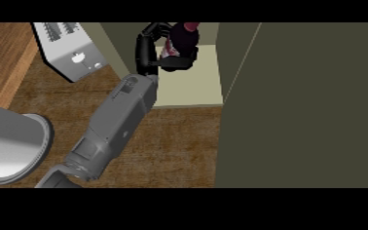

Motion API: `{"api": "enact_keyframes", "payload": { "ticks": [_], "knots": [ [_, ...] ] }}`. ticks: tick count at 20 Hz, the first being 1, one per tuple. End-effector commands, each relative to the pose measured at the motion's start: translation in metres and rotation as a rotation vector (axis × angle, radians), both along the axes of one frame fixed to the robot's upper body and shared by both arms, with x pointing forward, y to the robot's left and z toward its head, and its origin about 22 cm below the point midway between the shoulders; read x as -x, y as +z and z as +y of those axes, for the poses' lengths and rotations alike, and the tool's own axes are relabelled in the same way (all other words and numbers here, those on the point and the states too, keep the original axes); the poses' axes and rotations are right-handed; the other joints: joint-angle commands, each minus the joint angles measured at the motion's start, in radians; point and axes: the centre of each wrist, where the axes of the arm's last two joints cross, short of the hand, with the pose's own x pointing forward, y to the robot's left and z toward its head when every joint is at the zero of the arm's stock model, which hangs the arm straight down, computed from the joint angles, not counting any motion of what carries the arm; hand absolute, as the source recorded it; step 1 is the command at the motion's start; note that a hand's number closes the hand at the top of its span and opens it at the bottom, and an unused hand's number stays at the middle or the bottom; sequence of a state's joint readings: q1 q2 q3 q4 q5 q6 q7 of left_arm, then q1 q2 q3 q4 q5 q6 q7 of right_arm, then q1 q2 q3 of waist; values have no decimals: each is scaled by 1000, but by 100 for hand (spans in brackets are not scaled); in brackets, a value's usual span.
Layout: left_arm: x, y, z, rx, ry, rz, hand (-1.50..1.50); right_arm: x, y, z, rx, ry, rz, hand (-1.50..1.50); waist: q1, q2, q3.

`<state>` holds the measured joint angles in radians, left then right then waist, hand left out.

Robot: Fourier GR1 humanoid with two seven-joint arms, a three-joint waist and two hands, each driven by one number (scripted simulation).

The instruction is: Pick up the wine, place it into the cabinet and close the cabinet

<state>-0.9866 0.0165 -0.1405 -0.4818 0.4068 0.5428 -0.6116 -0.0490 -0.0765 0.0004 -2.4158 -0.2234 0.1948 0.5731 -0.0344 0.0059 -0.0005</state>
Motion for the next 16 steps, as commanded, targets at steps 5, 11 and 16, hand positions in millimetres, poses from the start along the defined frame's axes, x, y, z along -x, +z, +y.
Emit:
{"api": "enact_keyframes", "payload": {
  "ticks": [5, 11, 16],
  "knots": [
    [-9, -4, 4, 30, 30, 26, 150, 20, 19, 1, -38, 47, -25, -150, -6, 5, 0],
    [-12, -5, 11, 173, 53, 67, 150, 20, 17, 8, -44, 60, -42, -150, -18, 9, -1],
    [-10, -8, 5, 209, 33, 79, 150, 15, 11, 2, -19, 63, -47, -150, -19, 7, 0]
  ]
}}
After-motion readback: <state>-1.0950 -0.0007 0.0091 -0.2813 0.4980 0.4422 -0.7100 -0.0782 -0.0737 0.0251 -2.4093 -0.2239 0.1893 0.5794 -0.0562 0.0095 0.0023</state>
